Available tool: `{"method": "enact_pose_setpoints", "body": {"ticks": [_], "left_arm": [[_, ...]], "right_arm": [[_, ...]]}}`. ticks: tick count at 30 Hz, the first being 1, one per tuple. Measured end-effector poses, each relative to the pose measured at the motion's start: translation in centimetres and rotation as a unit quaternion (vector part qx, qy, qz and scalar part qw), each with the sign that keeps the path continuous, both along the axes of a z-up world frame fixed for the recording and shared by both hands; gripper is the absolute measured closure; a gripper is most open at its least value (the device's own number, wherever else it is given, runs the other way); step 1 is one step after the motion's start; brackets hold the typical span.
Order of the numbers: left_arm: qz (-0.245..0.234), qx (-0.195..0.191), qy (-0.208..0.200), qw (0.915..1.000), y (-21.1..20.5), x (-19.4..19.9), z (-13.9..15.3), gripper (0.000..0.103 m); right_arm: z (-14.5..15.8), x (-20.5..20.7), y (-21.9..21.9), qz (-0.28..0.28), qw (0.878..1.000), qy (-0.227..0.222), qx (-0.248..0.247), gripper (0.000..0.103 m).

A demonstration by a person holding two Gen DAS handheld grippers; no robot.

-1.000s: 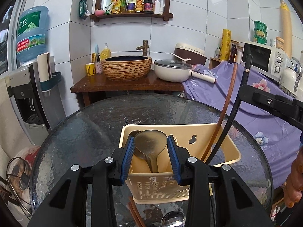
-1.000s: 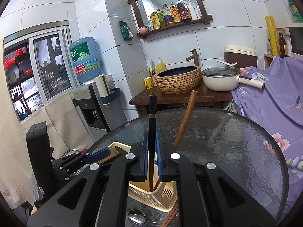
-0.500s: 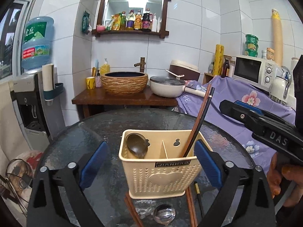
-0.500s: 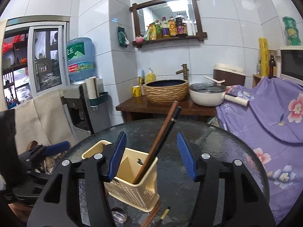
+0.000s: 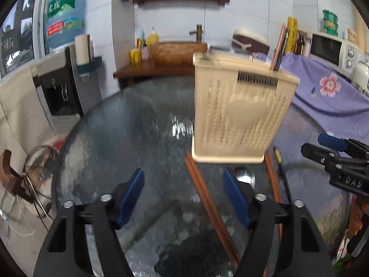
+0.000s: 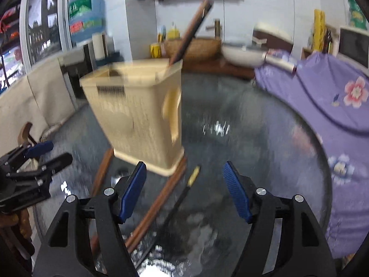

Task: Organize utensils
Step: 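Open both tools and move them back over the remaining utensils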

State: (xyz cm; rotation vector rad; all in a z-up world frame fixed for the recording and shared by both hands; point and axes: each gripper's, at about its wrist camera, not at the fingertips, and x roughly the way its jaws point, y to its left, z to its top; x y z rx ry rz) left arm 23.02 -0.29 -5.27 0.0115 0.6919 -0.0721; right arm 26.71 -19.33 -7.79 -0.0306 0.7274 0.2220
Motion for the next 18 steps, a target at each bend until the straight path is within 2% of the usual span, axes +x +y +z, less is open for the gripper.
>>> {"method": "enact_pose_setpoints", "body": {"ticks": [2, 5, 11, 18], "left_arm": [[-0.008, -0.005, 0.026, 0.9996, 0.0, -0.1, -1.5, 0.047], [-0.014, 0.002, 0.039, 0.9992, -0.4, -0.5, -2.7, 0.049], [-0.019, 0.010, 0.046, 0.9987, -0.8, -0.9, -3.8, 0.051], [-0.023, 0.009, 0.059, 0.9980, -1.2, -0.8, -4.6, 0.051]], "right_arm": [[-1.7, -0.1, 0.3, 0.000, 1.000, 0.020, -0.010, 0.034], [-3.5, -0.6, 0.3, -0.008, 0.999, 0.041, -0.014, 0.034], [-4.7, -0.8, 0.9, -0.013, 0.998, 0.054, -0.043, 0.035], [-5.3, -0.8, 1.8, -0.014, 0.997, 0.062, -0.054, 0.037]]}}
